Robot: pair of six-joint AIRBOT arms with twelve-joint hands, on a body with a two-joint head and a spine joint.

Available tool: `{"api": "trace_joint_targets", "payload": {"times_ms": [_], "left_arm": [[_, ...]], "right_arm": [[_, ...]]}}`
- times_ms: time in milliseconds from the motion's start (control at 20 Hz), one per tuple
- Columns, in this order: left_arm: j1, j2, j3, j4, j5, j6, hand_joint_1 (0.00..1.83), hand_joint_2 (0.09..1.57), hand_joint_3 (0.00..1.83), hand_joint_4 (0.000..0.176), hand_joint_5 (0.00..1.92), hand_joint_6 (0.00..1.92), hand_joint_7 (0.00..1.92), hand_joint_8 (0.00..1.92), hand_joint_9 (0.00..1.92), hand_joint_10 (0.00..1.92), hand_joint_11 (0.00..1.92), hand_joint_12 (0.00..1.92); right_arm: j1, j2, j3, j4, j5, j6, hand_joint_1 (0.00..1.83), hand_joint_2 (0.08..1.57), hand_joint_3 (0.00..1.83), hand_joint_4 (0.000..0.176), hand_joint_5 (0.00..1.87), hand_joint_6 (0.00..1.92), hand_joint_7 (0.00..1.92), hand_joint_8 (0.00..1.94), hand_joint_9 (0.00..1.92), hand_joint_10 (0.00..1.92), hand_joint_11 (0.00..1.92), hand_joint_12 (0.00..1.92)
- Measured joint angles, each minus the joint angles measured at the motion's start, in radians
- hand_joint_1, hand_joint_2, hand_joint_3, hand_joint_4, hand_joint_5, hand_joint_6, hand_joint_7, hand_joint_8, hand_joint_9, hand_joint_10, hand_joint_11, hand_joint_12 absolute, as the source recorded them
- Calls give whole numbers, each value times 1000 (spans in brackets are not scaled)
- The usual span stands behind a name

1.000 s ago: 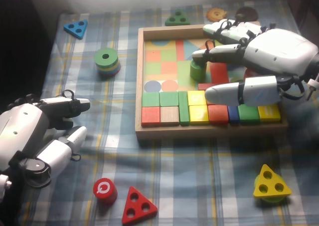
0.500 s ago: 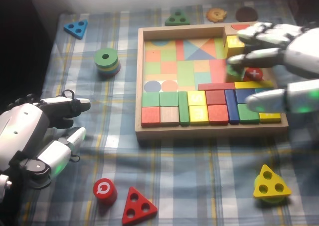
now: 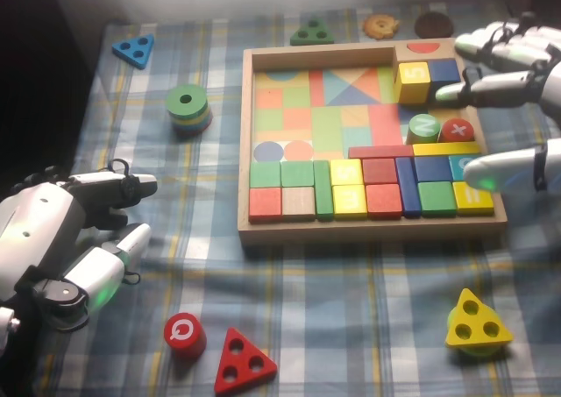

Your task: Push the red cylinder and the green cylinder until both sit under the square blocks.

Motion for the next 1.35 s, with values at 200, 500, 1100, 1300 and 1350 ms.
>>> {"api": "trace_joint_targets", "payload": {"times_ms": [200,500,1100,1300,1350], "left_arm": [[0,0,0,0,0,0,758,1367,0,0,759,1,777,0,938,4,463,942],[0,0,-5,-8,-1,0,704,1382,4,0,750,0,781,0,935,1,472,948],[14,-14,-6,-13,-27,-15,704,1368,0,0,756,1,760,0,881,0,465,965],[14,-14,-6,-15,-26,-16,702,1381,1,0,750,1,776,2,907,10,504,888],[14,-14,-6,-12,-26,-19,684,1383,1,0,749,0,769,0,896,5,496,902]], "right_arm": [[-46,32,-40,72,119,-24,0,952,7,174,427,2,25,9,0,0,0,0],[-394,-25,-129,549,498,-27,402,1298,0,0,740,10,833,9,811,18,685,198],[-525,-190,-230,811,839,122,621,1372,0,0,779,7,972,11,950,12,697,138],[-552,-217,-211,851,823,166,526,1402,10,0,791,0,995,6,960,3,701,145],[-552,-217,-208,855,830,166,536,1399,5,0,776,0,983,1,947,0,694,148]]}}
